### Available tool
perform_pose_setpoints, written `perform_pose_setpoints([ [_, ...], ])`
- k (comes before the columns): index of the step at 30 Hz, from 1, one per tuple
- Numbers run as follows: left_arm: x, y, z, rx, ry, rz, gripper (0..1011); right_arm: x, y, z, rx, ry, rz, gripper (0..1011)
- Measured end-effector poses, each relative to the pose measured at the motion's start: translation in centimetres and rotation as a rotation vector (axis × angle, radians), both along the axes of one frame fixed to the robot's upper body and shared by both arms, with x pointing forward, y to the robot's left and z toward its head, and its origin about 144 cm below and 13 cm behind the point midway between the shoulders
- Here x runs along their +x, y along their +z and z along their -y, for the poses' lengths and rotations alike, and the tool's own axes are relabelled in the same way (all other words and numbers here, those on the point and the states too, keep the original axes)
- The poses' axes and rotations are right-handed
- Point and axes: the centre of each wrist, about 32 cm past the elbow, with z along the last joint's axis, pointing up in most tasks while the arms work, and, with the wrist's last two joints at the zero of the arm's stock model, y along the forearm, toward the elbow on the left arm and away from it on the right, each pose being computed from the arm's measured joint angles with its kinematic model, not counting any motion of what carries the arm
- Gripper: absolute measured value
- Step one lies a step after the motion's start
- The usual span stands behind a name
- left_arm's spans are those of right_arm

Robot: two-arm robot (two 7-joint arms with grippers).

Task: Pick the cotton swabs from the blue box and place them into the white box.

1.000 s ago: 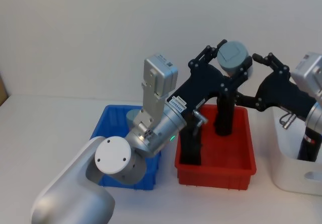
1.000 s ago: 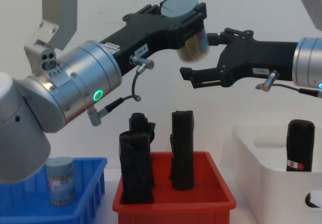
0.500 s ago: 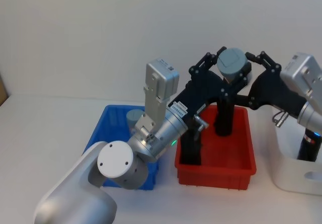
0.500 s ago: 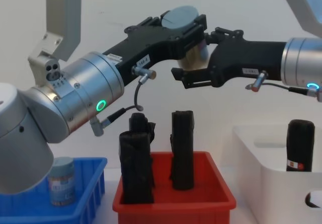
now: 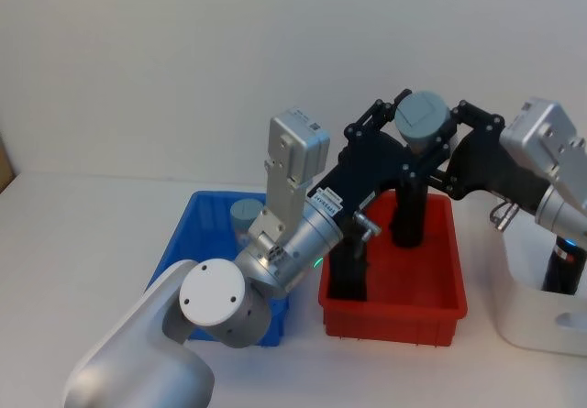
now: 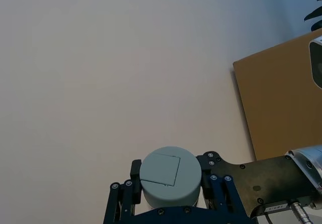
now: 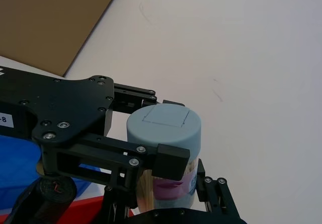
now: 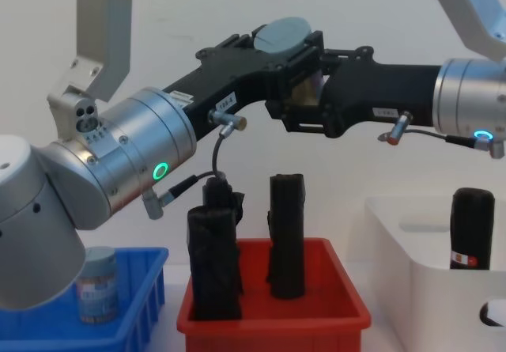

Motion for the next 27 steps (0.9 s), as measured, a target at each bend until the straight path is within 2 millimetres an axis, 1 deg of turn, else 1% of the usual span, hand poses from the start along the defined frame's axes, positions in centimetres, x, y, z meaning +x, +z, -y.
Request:
perform_pose_setpoints([
  [1, 0.0, 0.0, 0.0, 0.0, 0.0, 0.0, 669, 0.01, 0.0, -0.01, -0.001, 0.0, 0.0, 682],
  [4, 0.0, -0.02, 0.01, 0.0, 0.001, -0.001, 669, 0.03, 0.0, -0.04, -0.002, 0.001, 0.001, 630],
  [24, -0.02, -0.11, 0.05, 0.001, 0.004, -0.005, 669, 0.09, 0.01, -0.13, -0.007, 0.003, 0.005, 629],
  [27, -0.03, -0.15, 0.09, 0.004, 0.003, -0.009, 743, 0.09, 0.03, -0.19, -0.007, 0.006, 0.006, 629],
])
